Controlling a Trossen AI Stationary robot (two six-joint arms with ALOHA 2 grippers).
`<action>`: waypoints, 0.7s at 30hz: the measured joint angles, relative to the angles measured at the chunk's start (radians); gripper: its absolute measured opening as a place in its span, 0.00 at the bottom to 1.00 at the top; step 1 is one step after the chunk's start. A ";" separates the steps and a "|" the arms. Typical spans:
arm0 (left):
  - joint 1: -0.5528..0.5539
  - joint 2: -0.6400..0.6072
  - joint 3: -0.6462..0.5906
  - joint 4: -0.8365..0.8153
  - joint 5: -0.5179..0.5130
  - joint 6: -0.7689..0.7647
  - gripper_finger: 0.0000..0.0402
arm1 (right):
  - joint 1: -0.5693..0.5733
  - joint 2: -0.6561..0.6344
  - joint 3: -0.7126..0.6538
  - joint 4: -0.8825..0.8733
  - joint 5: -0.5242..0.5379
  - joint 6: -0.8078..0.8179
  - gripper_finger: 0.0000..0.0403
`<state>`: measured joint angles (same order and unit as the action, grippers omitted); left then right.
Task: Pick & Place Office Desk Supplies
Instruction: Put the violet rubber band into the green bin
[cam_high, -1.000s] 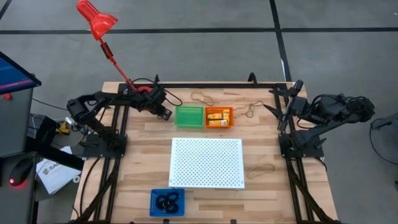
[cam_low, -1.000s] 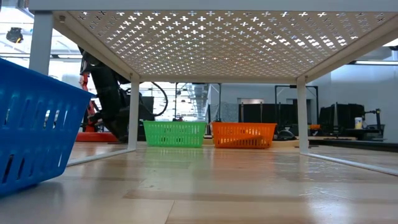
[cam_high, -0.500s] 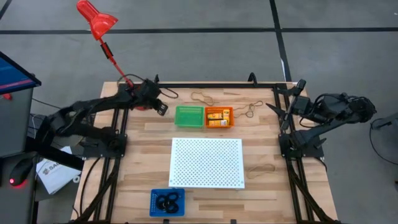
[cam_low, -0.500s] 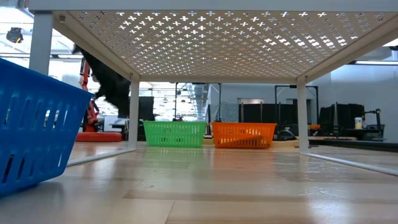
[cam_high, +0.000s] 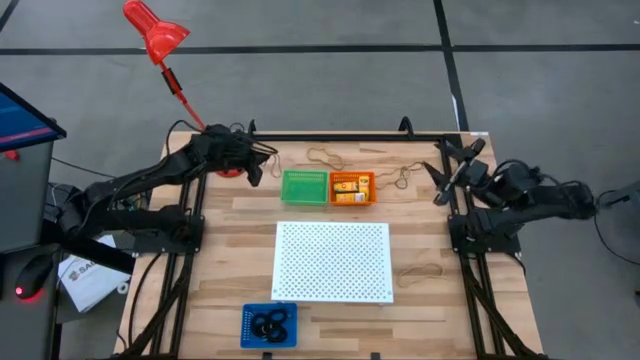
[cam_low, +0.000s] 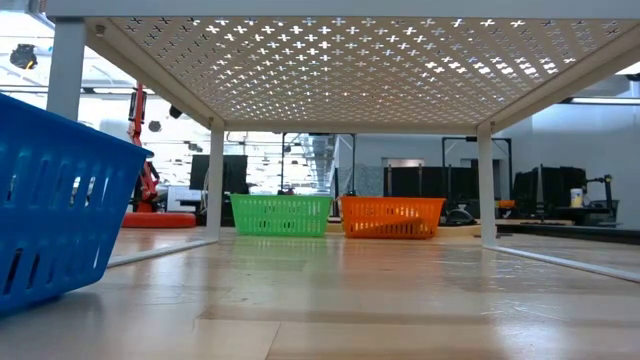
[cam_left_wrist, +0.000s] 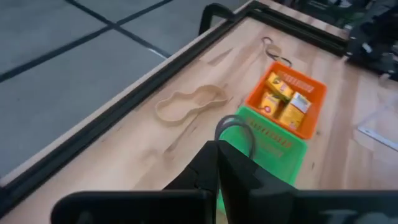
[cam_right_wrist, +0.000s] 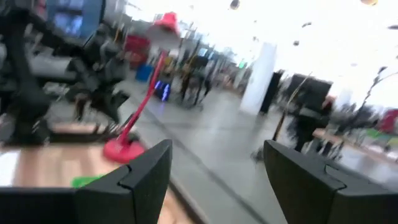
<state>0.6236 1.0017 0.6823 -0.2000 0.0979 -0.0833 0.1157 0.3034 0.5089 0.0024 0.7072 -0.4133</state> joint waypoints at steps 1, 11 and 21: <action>-0.004 0.001 0.000 0.004 0.008 0.007 0.00 | -0.026 -0.016 -0.025 0.049 -0.028 -0.018 0.62; -0.047 0.129 0.000 0.152 0.121 0.076 0.00 | -0.322 -0.012 -0.127 0.037 -0.310 0.091 0.62; -0.048 0.210 0.000 0.285 0.137 0.103 0.00 | -0.622 0.084 -0.129 0.028 -0.624 0.145 0.62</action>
<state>0.5754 1.2119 0.6827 0.0853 0.2348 0.0200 -0.5066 0.3875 0.3801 0.0302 0.0835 -0.2686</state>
